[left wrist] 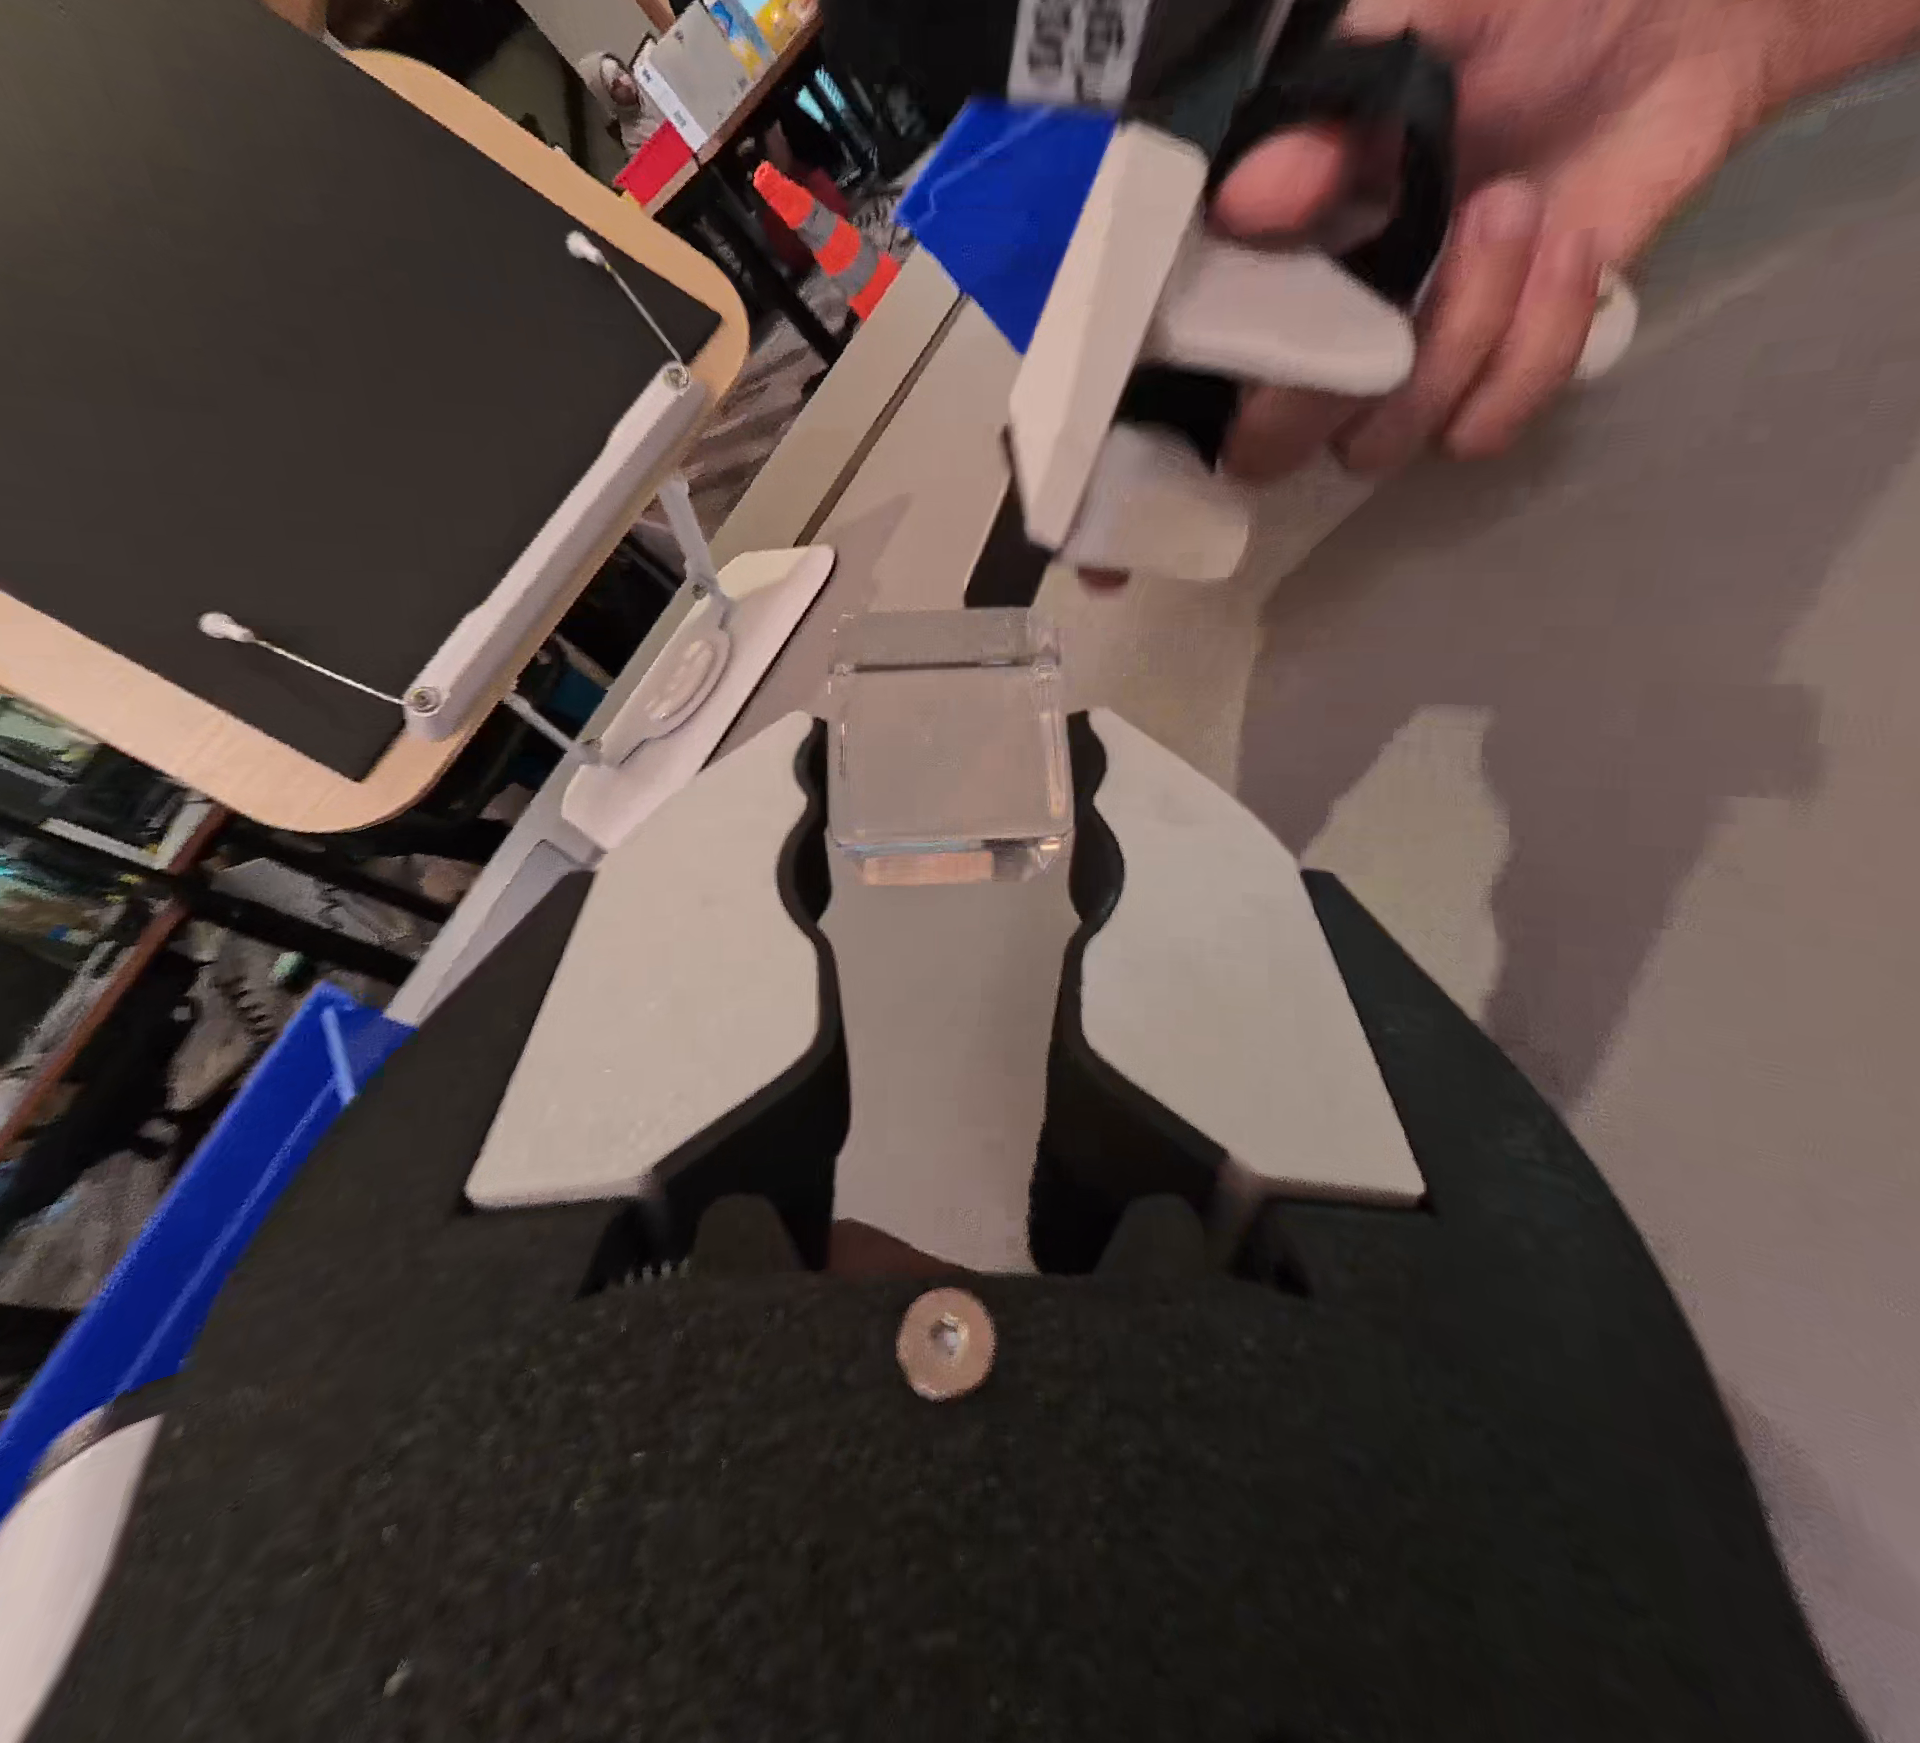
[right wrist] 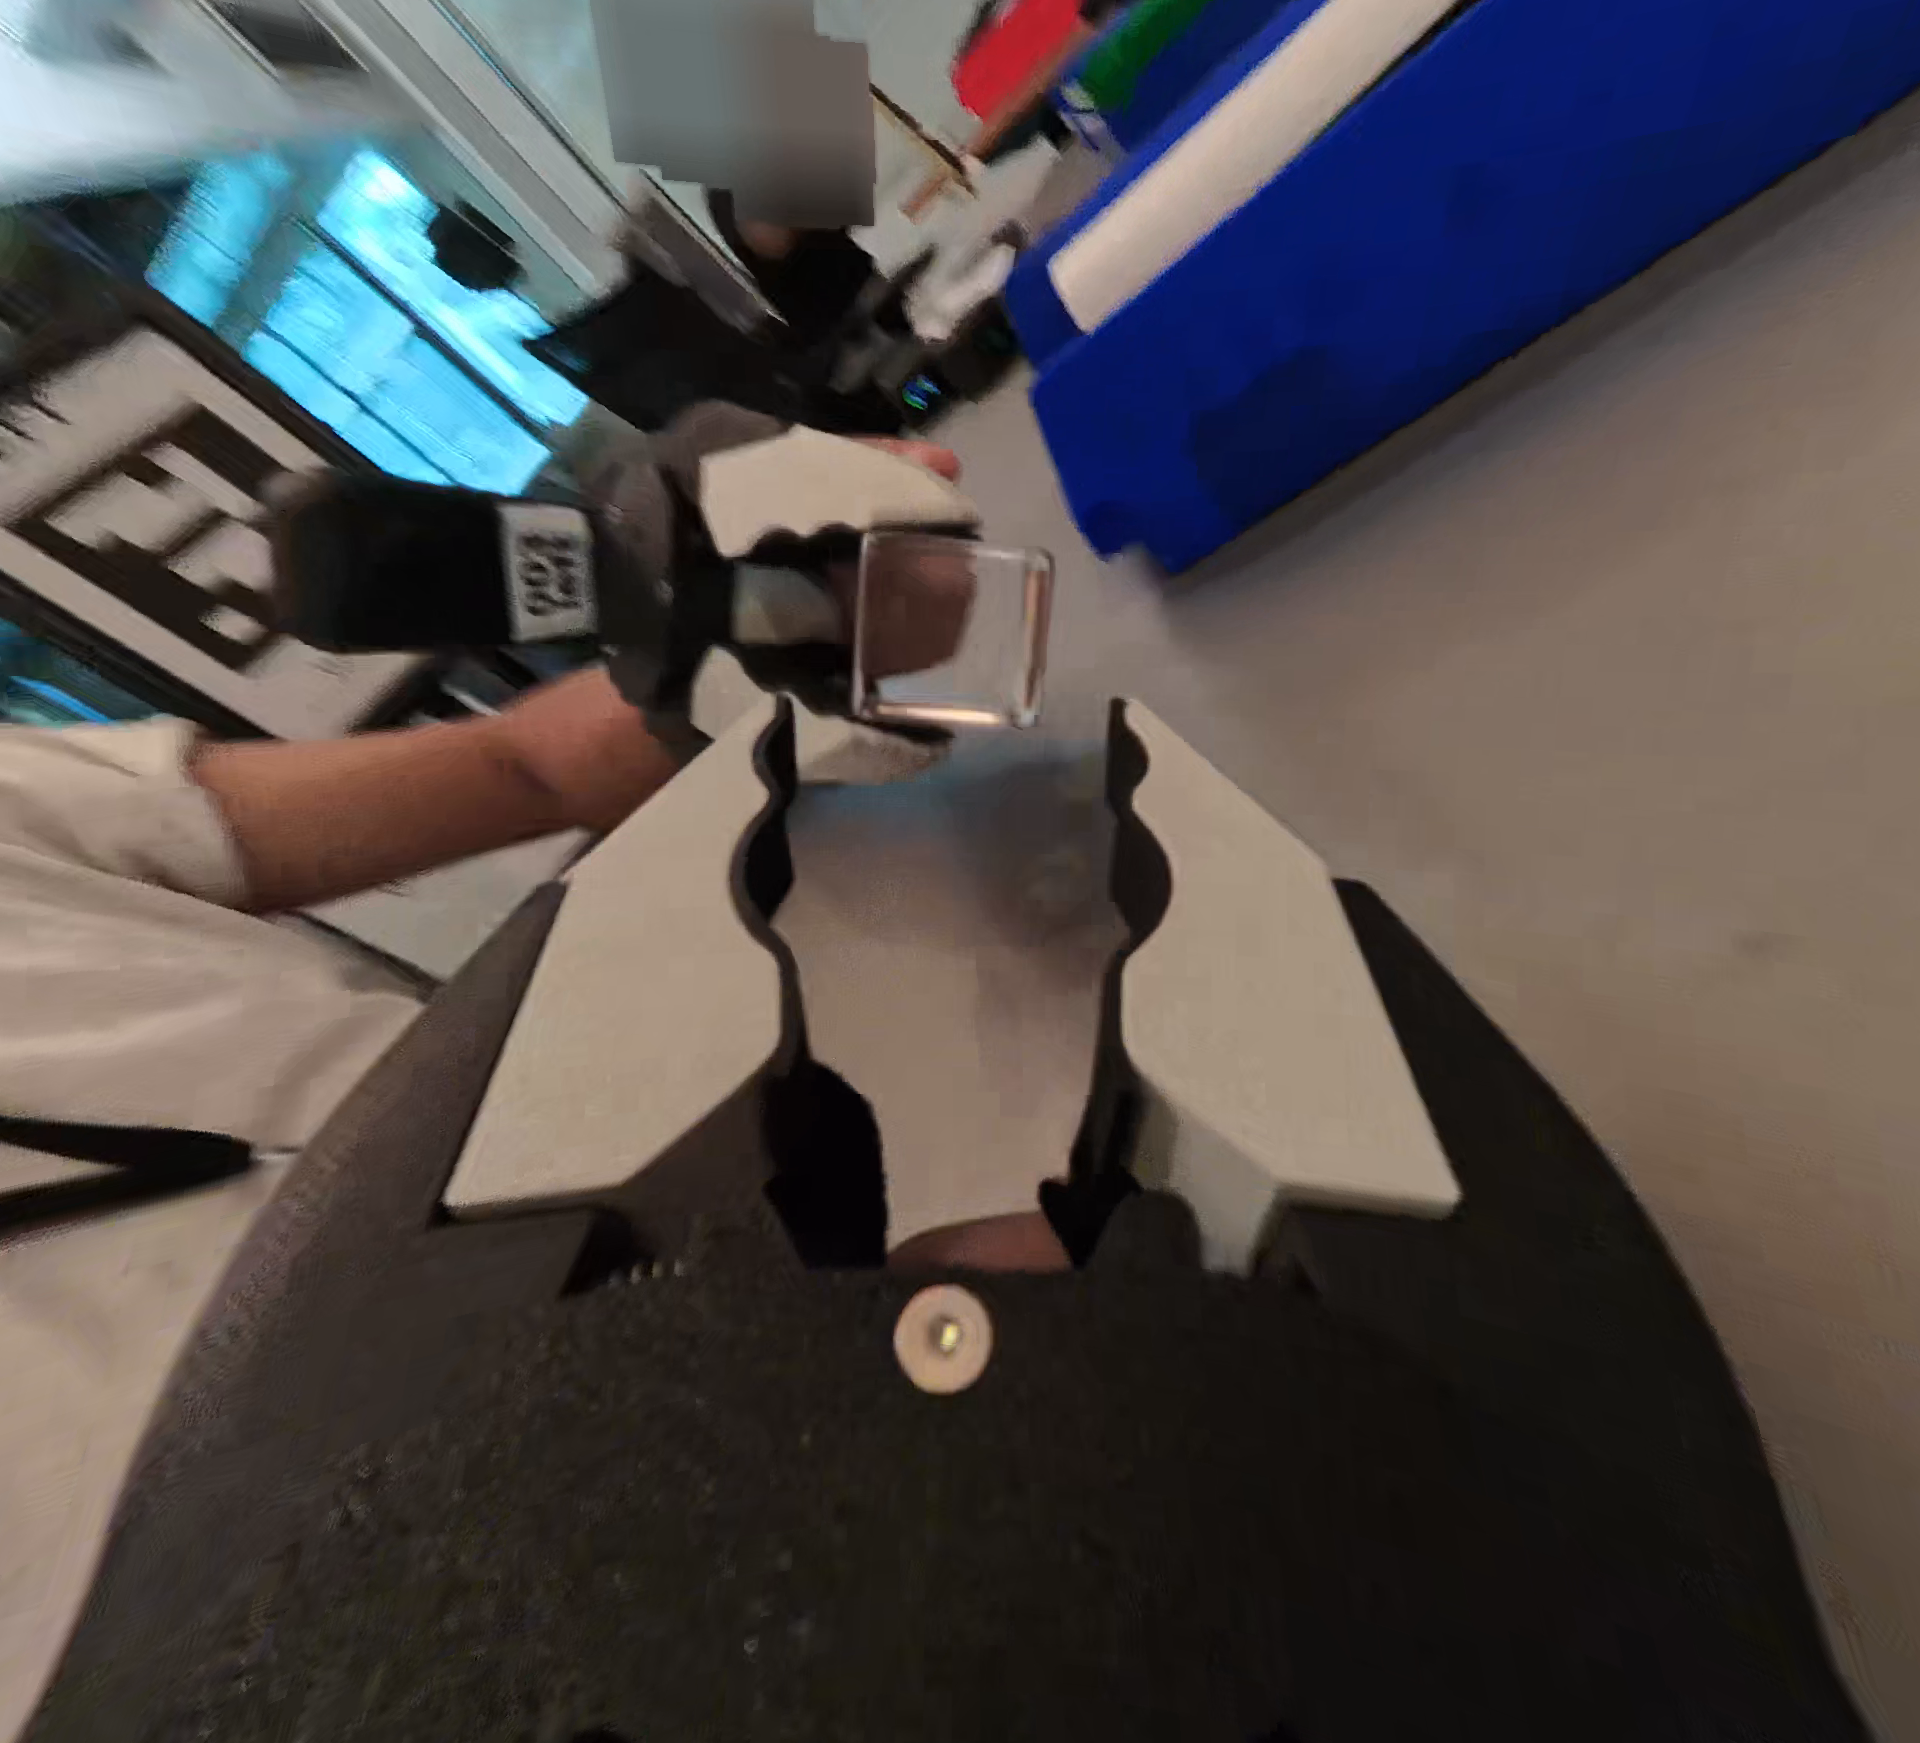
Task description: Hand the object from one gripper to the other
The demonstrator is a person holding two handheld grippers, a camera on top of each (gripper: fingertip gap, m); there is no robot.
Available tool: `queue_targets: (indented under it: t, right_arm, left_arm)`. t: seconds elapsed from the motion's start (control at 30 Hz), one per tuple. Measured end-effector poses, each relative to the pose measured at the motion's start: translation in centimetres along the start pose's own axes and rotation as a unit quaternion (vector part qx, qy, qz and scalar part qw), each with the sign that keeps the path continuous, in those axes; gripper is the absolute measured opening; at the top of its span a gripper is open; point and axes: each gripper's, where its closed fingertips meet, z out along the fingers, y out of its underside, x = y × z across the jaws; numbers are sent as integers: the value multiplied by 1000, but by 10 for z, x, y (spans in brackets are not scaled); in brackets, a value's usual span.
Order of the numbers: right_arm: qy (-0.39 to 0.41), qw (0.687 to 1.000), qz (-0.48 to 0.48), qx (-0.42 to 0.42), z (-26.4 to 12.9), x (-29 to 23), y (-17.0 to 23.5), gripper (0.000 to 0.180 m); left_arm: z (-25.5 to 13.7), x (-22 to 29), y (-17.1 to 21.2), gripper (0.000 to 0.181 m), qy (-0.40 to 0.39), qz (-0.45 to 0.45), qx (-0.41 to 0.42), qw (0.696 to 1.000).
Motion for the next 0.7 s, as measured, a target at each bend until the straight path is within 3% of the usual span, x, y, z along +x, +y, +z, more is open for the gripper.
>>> queue_targets:
  t: [0.13,0.23,0.43,0.53,0.7]
  right_arm:
    - [81,992,-92,-10,-24,22,1,61]
    - [54,989,-138,-25,-14,13,11,61]
    - [-8,995,-95,-26,14,-8,14,60]
    - [10,996,-80,-47,20,0,20,44]
    - [1,997,-54,-63,14,4,22,43]
  left_arm:
    - [3,2,16,43,-16,73,-34,997]
    - [5,7,15,42,-12,93,-33,995]
    - [5,17,2,43,-4,103,0,995]
    - [5,21,-1,43,-6,99,6,995]
    - [9,25,0,43,-8,63,0,998]
